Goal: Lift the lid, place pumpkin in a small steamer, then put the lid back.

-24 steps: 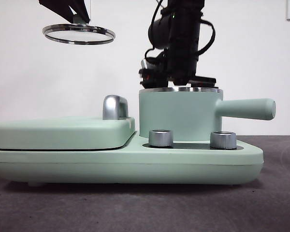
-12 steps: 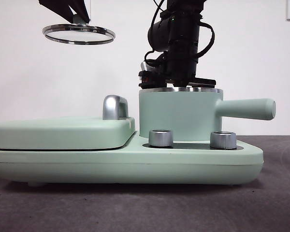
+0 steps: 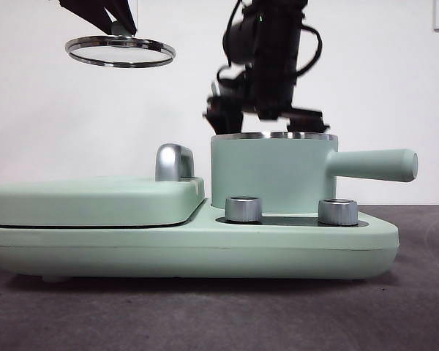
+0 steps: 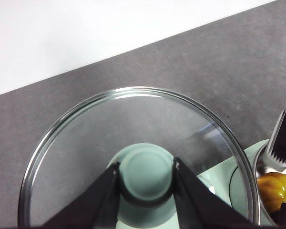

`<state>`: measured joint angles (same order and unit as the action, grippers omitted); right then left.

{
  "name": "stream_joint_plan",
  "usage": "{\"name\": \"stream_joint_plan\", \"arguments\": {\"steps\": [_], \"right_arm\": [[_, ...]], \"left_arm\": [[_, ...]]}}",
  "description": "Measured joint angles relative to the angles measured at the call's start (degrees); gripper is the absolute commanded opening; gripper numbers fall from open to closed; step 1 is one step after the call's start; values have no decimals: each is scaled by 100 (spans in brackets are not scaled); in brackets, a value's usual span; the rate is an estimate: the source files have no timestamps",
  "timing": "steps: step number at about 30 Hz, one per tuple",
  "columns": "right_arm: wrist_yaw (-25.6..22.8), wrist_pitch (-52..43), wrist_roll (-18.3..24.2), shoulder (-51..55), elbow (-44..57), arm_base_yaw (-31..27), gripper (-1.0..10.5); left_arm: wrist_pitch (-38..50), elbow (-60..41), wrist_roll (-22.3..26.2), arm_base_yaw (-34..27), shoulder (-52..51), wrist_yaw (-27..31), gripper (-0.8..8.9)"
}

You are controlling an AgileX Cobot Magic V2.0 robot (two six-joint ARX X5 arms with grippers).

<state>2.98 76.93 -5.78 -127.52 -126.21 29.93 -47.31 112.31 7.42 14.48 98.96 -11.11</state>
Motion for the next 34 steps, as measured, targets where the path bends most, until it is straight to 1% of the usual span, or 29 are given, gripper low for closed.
{"name": "stream_joint_plan", "arguments": {"steps": [4,9,12,15,22,26,34], "right_arm": [[0,0,-2,55,-514,0,555],[0,0,-2,463,-518,0,553],[0,0,-2,990,-273,2,551],[2,0,0,1762,236,0,550],[0,2,0,3797,2184,2,550],[-2,2,0,4962,3235,35,550],[15,-44,-2,7248,4712,72,550]], "left_arm": [[-4,0,-15,0,0,-39,8],[-44,0,-15,0,0,-42,8],[-129,0,-15,0,0,-42,8],[-136,0,-15,0,0,-42,8],[-144,0,-17,153,0,-39,8],[-142,0,-15,466,0,-39,8],[-81,0,4,1335,0,-44,8]]}}
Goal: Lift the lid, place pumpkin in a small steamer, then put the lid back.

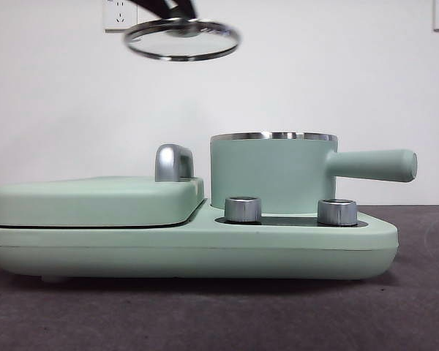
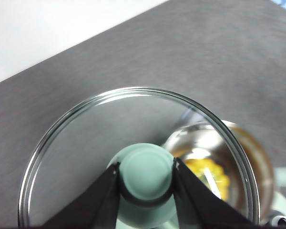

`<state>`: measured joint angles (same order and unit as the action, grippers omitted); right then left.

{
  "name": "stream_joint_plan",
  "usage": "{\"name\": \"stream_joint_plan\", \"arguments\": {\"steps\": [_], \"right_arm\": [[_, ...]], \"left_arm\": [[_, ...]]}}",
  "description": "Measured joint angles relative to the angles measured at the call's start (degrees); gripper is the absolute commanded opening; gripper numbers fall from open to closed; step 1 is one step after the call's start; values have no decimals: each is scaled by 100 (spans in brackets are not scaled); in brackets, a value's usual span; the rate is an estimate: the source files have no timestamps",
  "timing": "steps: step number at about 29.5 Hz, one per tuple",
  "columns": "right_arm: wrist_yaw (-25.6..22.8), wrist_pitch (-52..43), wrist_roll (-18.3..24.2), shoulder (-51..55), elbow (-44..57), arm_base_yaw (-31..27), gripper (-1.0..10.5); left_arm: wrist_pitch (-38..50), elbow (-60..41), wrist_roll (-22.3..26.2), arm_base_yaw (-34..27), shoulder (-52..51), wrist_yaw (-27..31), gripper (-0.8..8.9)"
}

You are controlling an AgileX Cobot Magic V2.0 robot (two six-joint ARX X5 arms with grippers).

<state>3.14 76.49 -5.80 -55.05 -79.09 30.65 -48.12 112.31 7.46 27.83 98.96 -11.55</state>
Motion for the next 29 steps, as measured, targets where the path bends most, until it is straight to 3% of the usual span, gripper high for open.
{"name": "stream_joint_plan", "arguments": {"steps": [6,14,29], "right_arm": [[284,-1117,0,1497,852,0,550],[444,-1344,-179,2806,1390,0,550],[437,-1222,-413,3327,1403,0,550]], "left_arm": [[39,0,52,649,35,-9,8],[428,0,98,1250,525,-22,8],[595,0,308,1222,1167,-22,8]]}}
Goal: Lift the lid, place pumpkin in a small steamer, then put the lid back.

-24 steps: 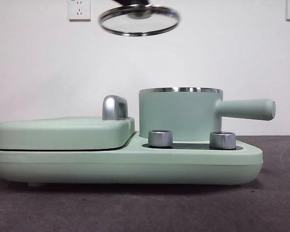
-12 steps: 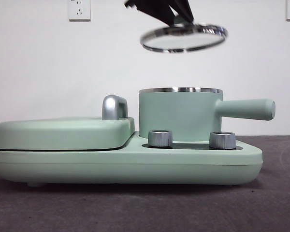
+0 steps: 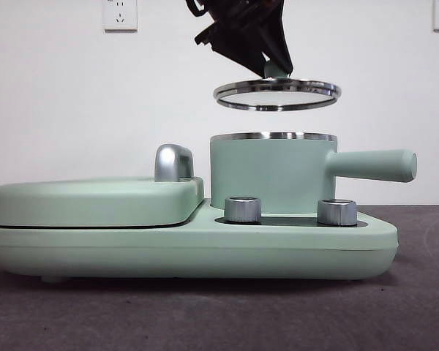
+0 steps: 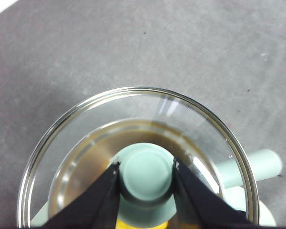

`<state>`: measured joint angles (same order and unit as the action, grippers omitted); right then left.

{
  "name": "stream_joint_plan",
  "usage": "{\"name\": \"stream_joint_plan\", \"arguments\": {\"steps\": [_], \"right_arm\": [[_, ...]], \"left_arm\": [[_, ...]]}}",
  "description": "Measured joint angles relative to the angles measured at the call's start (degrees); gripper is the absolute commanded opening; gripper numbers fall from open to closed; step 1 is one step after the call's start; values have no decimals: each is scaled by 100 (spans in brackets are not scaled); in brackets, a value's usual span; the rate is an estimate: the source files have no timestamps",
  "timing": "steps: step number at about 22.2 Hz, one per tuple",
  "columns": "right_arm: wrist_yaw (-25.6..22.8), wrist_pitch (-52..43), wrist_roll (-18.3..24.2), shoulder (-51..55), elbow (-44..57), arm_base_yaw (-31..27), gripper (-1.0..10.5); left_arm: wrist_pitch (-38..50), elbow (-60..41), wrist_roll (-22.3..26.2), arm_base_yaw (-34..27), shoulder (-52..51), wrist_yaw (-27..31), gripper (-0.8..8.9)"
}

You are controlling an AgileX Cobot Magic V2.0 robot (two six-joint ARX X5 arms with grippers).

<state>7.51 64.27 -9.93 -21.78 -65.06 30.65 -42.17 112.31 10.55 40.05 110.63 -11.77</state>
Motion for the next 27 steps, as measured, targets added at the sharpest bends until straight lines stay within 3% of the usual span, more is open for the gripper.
{"name": "stream_joint_plan", "arguments": {"steps": [6,12,27], "right_arm": [[-28,-2,-83,0,0,0,550],[-151,-13,-90,0,0,0,550],[-260,-76,-101,0,0,0,550]], "left_arm": [[-267,-107,24,-57,22,-2,9],[214,-243,24,-114,22,0,9],[380,-481,31,-37,149,-7,9]]}}
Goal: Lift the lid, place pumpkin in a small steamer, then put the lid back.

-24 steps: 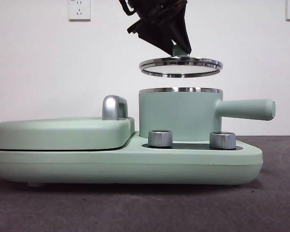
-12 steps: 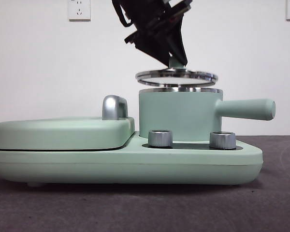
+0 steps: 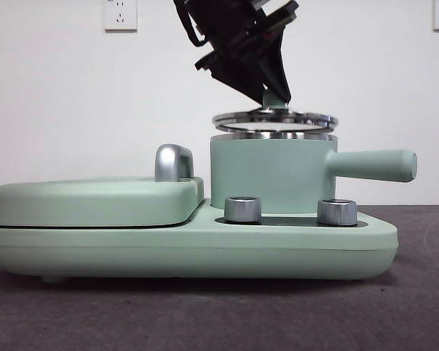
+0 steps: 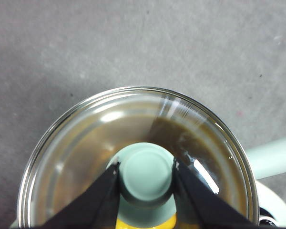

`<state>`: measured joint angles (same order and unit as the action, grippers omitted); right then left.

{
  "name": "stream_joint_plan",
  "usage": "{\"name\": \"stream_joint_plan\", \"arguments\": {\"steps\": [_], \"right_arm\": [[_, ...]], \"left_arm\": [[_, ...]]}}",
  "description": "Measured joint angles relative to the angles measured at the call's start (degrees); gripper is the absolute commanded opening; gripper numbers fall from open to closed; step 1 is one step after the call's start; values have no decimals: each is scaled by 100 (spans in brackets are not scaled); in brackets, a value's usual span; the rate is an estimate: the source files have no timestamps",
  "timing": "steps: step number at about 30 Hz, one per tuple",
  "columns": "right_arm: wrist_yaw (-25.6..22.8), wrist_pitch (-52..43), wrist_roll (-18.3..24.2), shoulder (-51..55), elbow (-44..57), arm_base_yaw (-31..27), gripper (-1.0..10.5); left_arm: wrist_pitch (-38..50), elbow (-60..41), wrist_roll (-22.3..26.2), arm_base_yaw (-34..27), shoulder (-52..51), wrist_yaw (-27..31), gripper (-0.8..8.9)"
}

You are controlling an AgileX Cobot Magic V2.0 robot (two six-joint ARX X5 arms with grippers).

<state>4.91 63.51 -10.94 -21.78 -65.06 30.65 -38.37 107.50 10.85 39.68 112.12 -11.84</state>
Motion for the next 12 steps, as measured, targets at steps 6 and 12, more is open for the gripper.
{"name": "stream_joint_plan", "arguments": {"steps": [6,12], "right_arm": [[-37,-2,-2,0,0,0,550],[-42,-7,-2,0,0,0,550]], "left_arm": [[35,2,-7,0,107,-11,9],[-138,31,83,0,107,-9,9]]}}
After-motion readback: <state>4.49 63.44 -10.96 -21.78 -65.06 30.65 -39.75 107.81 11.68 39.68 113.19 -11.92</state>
